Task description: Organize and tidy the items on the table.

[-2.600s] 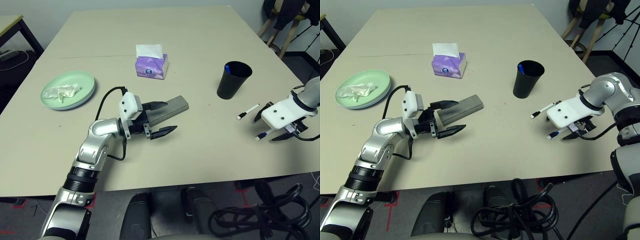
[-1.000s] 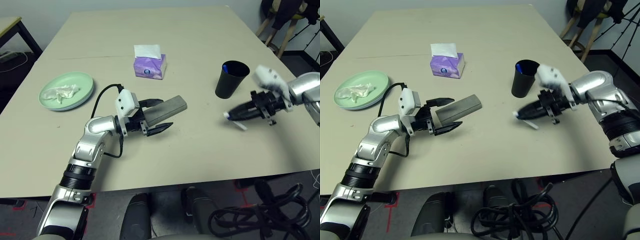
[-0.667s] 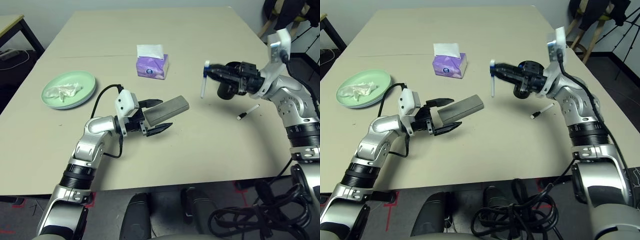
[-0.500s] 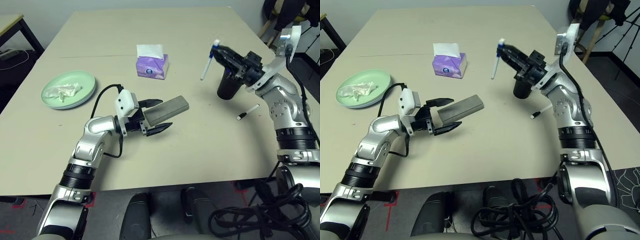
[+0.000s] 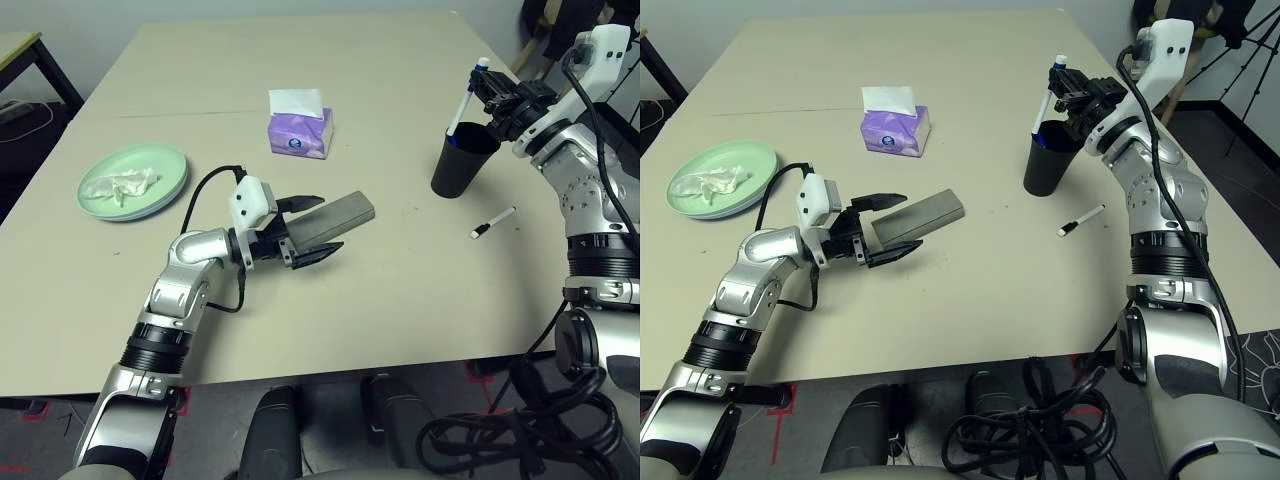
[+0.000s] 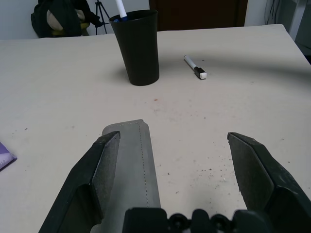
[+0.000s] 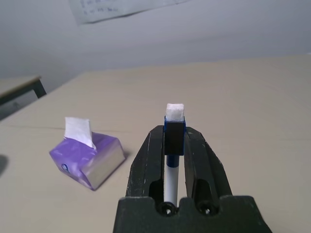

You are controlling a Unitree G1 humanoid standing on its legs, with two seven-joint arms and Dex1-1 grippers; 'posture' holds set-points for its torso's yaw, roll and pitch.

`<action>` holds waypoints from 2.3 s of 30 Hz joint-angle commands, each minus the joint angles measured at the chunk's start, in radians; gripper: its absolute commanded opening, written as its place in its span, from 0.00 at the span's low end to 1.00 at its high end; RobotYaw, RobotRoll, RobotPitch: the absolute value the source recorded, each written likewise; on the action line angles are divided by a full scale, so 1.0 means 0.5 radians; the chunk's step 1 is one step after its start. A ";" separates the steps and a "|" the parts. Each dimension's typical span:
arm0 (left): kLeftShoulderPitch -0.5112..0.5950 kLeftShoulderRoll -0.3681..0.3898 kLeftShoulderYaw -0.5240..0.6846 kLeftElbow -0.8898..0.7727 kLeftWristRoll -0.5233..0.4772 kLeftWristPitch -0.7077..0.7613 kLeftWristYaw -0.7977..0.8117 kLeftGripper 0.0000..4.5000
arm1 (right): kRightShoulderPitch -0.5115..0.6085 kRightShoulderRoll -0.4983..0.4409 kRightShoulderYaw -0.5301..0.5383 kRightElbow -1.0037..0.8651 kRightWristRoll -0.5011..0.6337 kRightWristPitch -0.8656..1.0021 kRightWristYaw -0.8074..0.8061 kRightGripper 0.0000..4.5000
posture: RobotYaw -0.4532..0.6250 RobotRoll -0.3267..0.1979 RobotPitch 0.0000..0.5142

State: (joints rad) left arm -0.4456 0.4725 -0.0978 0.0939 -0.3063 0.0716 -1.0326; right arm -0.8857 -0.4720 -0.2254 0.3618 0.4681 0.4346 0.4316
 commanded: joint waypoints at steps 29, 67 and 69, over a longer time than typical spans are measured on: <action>-0.007 0.000 -0.016 0.026 0.021 -0.018 -0.015 1.00 | 0.134 -0.069 0.036 -0.216 -0.189 0.154 0.021 0.99 | 0.45 0.62 0.20; 0.240 -0.014 -0.014 -0.318 0.009 0.077 0.177 1.00 | -0.705 -0.661 1.493 1.674 -1.816 -2.434 2.047 0.99 | 0.53 0.62 0.37; 0.258 -0.020 -0.016 -0.330 0.010 0.079 0.192 1.00 | -0.741 -0.642 1.511 1.707 -1.879 -2.511 1.992 0.99 | 0.54 0.62 0.39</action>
State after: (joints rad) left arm -0.3320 0.4644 -0.0980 -0.0412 -0.3041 0.1021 -0.9430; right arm -1.2442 -0.7982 0.5119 1.1926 -0.4427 -0.7856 1.4447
